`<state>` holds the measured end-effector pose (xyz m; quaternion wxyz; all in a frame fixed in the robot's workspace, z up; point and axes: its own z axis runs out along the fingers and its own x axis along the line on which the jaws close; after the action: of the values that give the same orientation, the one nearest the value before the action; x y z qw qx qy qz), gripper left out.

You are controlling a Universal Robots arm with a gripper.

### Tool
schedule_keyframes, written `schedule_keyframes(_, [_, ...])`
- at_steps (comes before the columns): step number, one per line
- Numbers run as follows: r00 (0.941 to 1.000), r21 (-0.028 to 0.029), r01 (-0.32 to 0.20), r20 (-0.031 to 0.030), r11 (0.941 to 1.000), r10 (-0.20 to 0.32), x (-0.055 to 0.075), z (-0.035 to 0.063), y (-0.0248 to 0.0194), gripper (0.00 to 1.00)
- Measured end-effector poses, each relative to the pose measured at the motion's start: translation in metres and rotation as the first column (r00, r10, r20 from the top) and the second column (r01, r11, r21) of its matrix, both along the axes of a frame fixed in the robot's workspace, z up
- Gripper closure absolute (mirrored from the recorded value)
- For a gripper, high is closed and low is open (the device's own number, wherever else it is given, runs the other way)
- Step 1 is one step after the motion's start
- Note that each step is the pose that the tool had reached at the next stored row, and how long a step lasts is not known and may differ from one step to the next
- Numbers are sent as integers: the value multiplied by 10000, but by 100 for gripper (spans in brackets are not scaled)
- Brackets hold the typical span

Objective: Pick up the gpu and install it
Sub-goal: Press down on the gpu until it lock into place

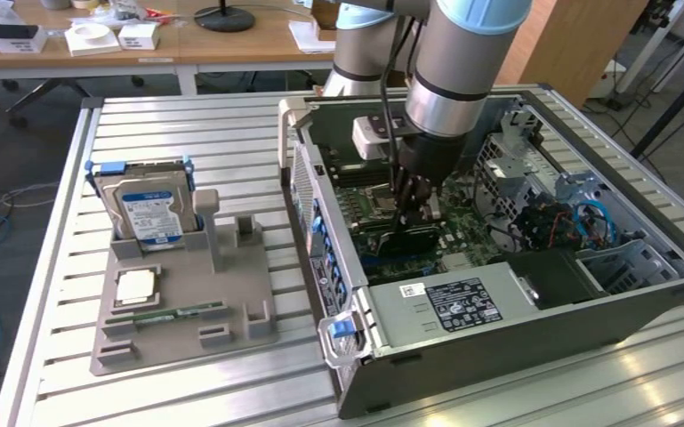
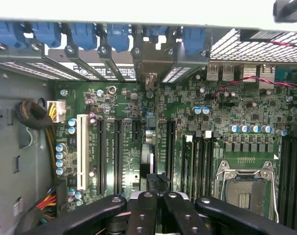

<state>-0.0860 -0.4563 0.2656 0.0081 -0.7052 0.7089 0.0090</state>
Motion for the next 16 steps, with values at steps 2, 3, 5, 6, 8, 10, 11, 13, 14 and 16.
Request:
schedule_keyframes(2, [10000, 1, 0, 0, 10000, 0, 0, 31, 0, 90])
schedule_keyframes(3, [10000, 1, 0, 0, 10000, 0, 0, 50, 0, 90])
schedule_keyframes(5, [10000, 0, 0, 0, 10000, 0, 0, 89, 0, 90])
schedule_keyframes(6, [10000, 1, -1, 0, 10000, 1, 0, 109, 0, 90])
schedule_keyframes(8, [10000, 0, -1, 0, 10000, 1, 0, 151, 0, 90])
schedule_keyframes(10, [10000, 0, -1, 0, 10000, 1, 0, 198, 0, 90])
schedule_keyframes(11, [10000, 0, -1, -1, 10000, 1, 0, 219, 0, 90])
schedule_keyframes(13, [10000, 0, 0, 0, 10000, 0, 0, 267, 0, 90])
schedule_keyframes(14, [10000, 0, 0, -1, 10000, 0, 0, 291, 0, 90])
schedule_keyframes(16, [10000, 0, -1, 0, 10000, 1, 1, 342, 0, 90])
